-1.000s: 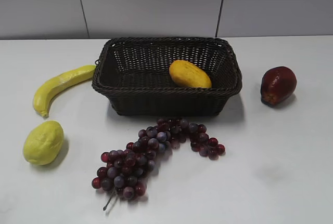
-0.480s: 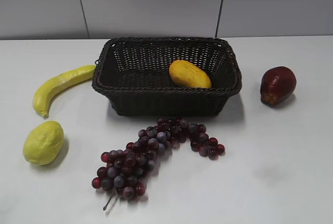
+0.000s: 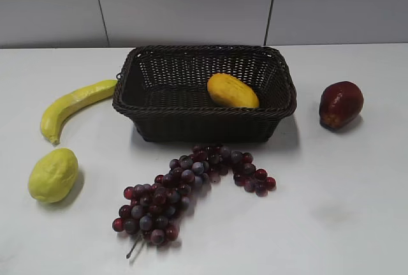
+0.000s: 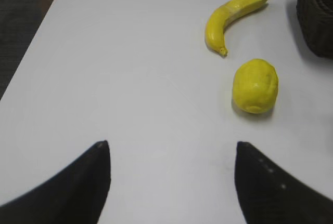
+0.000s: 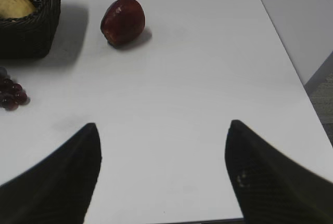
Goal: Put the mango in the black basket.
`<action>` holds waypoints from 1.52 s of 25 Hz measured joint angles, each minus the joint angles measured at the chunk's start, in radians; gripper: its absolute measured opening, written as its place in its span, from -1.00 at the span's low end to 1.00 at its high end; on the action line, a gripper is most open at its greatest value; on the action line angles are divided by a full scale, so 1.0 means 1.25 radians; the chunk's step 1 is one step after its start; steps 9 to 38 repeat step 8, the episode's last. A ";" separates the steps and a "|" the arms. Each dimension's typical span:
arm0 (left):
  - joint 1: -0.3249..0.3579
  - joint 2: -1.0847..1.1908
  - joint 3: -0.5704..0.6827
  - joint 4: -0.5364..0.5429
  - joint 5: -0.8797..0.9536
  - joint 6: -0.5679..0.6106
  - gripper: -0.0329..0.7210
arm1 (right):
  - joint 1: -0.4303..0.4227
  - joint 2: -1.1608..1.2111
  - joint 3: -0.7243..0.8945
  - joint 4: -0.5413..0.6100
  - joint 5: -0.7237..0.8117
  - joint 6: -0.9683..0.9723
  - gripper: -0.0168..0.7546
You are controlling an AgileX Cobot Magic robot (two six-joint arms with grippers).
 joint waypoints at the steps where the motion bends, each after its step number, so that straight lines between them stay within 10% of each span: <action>1: 0.000 0.000 0.000 0.000 0.000 0.000 0.56 | 0.000 0.000 0.000 0.000 0.000 0.000 0.52; 38: 0.000 0.000 0.000 0.000 0.000 0.000 0.56 | -0.002 -0.001 0.000 -0.001 0.000 0.000 0.52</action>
